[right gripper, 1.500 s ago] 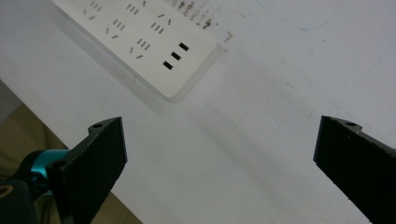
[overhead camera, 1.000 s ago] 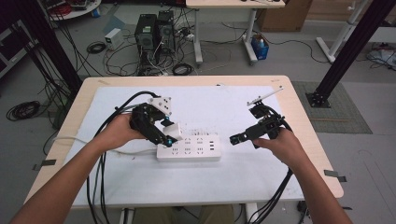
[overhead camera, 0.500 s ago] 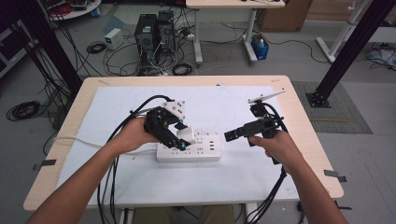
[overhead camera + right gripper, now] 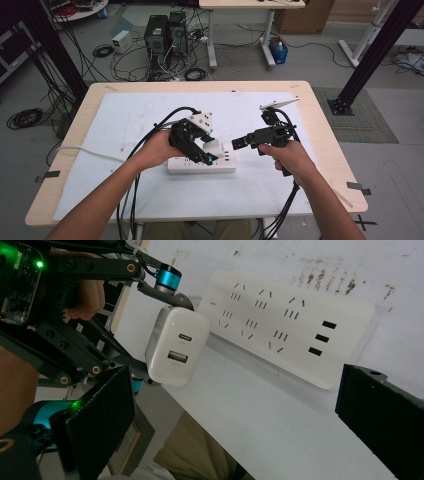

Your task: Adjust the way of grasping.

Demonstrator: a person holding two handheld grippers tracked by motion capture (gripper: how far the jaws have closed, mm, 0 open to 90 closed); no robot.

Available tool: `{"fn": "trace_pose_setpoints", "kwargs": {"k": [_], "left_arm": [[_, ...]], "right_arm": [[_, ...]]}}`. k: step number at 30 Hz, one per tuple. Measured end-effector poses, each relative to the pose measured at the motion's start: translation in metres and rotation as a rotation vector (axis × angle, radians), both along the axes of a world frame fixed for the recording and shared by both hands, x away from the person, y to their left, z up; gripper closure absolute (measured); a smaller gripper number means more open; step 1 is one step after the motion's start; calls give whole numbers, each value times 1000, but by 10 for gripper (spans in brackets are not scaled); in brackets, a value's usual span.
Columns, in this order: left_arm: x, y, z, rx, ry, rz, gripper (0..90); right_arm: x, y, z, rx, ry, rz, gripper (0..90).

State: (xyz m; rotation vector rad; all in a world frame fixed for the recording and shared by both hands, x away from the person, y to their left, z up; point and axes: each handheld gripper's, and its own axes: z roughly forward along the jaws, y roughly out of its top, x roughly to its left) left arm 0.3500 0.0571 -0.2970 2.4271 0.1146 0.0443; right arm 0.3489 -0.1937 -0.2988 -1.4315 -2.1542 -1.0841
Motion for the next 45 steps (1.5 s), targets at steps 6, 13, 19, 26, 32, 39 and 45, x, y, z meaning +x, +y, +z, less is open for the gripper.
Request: {"fn": "trace_pose_setpoints", "kwargs": {"k": [6, 13, 19, 26, 32, 39, 45], "left_arm": [[-1, -4, -1, -12, -6, -2, 425], [-2, -7, 0, -34, -13, -1, 425], [-3, -10, 0, -44, -20, -6, 425], [-4, -13, -1, -60, -23, -7, 425], [-5, -14, -1, -57, -25, -11, 425], [-5, -15, 0, -71, -33, -3, 425], [-5, -13, 2, -71, -45, -3, 425]], "right_arm": [[2, 7, -2, 21, 39, 10, 32], [4, 16, -4, 50, 83, 13, 52], [6, 22, -6, 68, 110, 20, 83], [8, 28, -11, 97, 156, 37, 181], [10, 31, -14, 145, 165, 42, 259], [10, 35, -19, 183, 210, 37, 384], [11, 35, -27, 216, 235, 25, 507]]}}
